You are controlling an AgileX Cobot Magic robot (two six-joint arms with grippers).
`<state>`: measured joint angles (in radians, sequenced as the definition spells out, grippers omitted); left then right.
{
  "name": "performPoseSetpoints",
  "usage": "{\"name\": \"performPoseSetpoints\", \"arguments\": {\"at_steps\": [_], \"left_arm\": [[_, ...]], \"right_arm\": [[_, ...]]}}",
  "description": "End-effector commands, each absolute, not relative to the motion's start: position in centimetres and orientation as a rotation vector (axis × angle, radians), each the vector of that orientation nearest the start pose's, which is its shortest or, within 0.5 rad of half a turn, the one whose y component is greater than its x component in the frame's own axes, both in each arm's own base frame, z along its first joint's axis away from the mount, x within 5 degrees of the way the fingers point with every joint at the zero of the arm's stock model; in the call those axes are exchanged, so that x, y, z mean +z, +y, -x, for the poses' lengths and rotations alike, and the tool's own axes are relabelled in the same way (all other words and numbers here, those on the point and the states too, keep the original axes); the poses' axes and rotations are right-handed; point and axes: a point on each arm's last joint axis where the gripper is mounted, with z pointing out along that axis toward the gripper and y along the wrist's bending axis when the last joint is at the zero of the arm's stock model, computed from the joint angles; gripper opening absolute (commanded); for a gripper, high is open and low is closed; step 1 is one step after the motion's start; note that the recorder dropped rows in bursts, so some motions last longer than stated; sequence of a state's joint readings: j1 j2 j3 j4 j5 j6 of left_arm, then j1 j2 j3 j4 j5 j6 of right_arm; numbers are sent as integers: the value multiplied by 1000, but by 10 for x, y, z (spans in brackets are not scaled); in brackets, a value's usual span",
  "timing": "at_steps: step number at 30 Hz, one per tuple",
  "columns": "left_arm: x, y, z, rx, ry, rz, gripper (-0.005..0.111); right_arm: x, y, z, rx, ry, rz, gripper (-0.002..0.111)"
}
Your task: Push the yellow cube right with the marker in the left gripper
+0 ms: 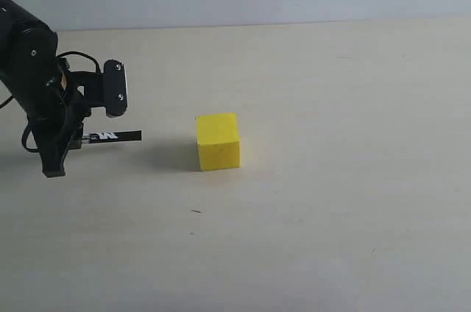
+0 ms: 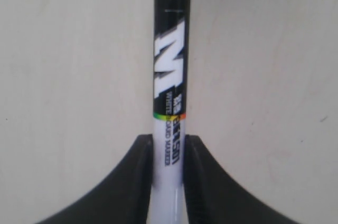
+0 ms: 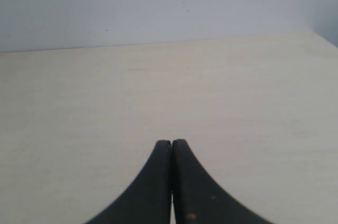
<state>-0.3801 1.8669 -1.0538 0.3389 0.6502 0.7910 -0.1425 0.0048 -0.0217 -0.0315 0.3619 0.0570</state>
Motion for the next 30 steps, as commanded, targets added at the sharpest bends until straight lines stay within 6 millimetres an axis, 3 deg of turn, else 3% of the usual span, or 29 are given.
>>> {"name": "performPoseSetpoints", "arguments": {"at_steps": [1,13,21,25,30], "left_arm": [[148,-110,-323,391,2279,-1913,0],[148,-109,-321,383,2322,-1887,0],[135,-111,-322,368,2351,-1893,0],[127,-128,-325,346,2268,-1877,0],[119,-179,-321,315,2131,-1955,0]], "right_arm": [[187,-9,-52,-97,1817,-164,0],[187,-9,-52,-97,1817,-164,0],[187,-9,-52,-97,1817,-164,0],[187,-9,-52,-97,1817,-164,0],[187,-9,-52,-97,1817,-164,0]]}}
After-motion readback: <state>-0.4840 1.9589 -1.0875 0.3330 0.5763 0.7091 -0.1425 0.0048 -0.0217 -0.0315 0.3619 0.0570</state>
